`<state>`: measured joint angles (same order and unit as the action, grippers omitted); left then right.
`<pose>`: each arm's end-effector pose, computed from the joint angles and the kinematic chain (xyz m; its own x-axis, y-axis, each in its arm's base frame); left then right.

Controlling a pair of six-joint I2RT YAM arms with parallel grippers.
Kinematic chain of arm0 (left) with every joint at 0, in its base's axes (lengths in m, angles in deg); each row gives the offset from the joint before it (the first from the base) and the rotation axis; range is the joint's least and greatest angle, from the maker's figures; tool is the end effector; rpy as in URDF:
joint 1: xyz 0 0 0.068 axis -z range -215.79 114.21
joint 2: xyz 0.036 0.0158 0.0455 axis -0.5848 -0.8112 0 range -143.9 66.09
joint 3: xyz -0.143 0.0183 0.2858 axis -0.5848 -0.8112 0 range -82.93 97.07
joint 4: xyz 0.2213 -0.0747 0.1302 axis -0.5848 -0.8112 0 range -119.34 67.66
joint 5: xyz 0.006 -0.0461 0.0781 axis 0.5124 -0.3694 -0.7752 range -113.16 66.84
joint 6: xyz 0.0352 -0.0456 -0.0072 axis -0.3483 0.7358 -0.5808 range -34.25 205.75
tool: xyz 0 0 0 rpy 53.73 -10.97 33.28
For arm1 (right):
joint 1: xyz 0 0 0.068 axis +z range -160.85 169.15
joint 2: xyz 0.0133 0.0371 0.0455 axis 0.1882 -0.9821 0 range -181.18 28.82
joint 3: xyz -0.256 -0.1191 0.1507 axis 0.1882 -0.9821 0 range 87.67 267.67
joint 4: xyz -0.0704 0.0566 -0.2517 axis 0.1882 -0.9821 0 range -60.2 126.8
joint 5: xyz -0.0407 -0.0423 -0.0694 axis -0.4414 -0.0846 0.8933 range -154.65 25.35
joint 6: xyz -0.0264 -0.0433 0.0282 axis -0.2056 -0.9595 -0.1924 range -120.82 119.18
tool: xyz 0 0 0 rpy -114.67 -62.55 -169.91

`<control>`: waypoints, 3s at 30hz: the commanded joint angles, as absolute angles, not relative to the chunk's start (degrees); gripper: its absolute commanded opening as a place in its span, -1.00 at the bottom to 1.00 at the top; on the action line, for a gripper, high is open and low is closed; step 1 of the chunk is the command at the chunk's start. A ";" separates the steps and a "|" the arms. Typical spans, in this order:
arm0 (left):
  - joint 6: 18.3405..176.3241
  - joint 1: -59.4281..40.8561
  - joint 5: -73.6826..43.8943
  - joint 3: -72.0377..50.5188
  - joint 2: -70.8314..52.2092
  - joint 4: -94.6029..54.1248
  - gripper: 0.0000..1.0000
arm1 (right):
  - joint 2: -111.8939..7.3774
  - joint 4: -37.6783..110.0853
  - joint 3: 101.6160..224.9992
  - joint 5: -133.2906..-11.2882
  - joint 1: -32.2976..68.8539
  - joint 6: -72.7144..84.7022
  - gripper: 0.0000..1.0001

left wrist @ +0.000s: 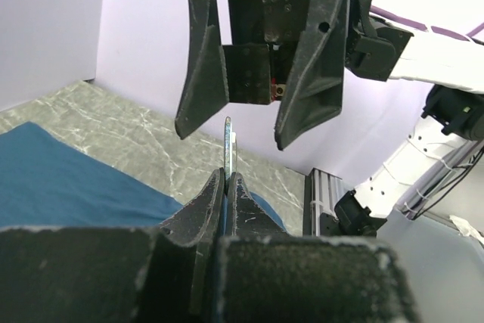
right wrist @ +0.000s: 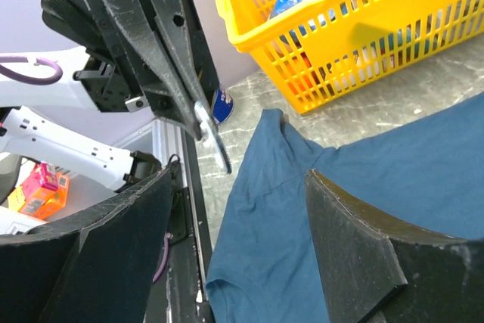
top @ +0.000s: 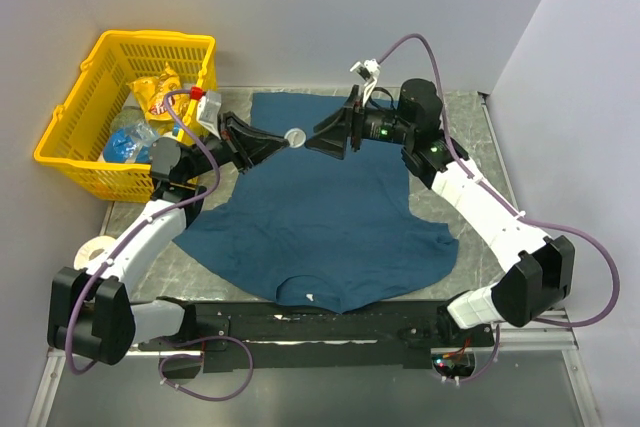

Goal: Pin the brooch onto the clothing
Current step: Open the brooch.

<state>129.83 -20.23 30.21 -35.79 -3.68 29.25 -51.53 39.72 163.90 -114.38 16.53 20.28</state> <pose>0.2352 -0.1002 0.4133 -0.2468 -0.3622 -0.8989 0.9253 0.1874 -0.3296 0.2727 0.1770 0.4612 -0.3682 0.0713 -0.9270 -0.9026 0.2118 0.3748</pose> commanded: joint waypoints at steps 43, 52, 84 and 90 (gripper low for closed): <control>128.12 -20.49 32.83 -34.41 -1.32 26.70 -0.98 | -55.82 35.13 171.87 -110.71 21.41 15.09 -0.20; 127.59 -20.49 33.89 -34.06 -0.97 25.73 -0.98 | -56.08 32.24 172.84 -105.61 21.41 15.70 -0.49; 111.16 -19.26 20.36 -30.29 1.23 2.71 -0.98 | -47.29 31.44 166.77 -106.40 16.66 10.69 0.88; 108.17 -17.07 14.82 -29.06 1.41 -1.51 -0.98 | -46.41 31.71 165.98 -104.99 16.66 9.90 0.99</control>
<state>111.64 -18.31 19.50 -32.03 -0.23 0.86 -48.89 29.16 166.28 -104.79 16.75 10.25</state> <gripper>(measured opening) 0.032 0.993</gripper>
